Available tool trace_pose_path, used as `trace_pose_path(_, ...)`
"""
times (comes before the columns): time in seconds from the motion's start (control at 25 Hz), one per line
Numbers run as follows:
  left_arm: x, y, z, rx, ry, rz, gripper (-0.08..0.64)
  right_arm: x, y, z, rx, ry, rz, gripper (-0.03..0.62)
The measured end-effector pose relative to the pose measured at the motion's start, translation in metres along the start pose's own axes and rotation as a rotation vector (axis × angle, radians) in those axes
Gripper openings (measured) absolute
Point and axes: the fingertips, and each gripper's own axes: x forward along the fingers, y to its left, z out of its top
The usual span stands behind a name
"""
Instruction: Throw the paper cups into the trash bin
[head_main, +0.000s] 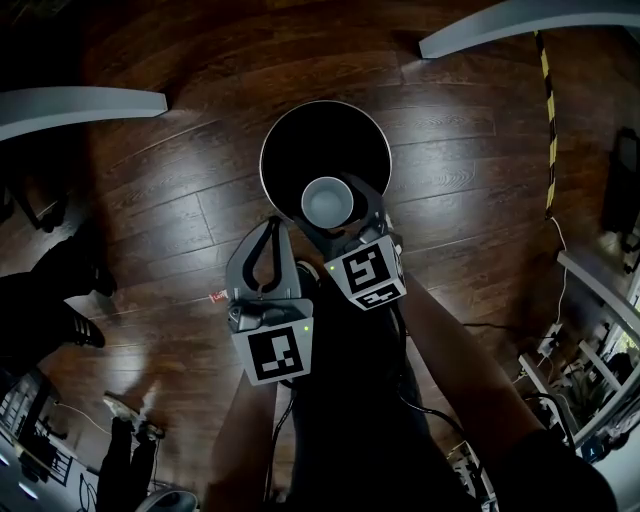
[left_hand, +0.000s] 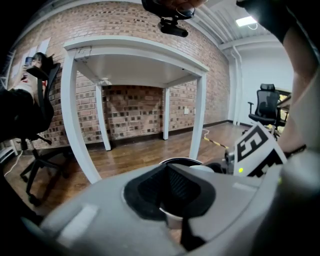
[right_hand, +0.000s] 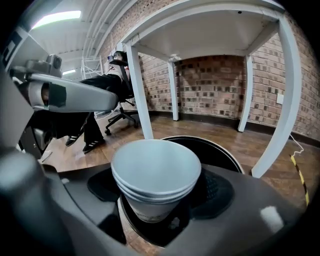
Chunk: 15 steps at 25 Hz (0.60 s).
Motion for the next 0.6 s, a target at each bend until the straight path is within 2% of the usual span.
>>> trace_pose_path(0.36,-0.005,0.010,-0.006,-0.012,0.004,0.010,0.005,0.011,0.010,-0.014,-0.037,0.068,0.012,0.383)
trace_pose_path(0.6,-0.003,0.012,-0.004,-0.008,-0.001,0.008,0.005,0.011,0.010,-0.012,-0.013,0.070,0.015,0.411)
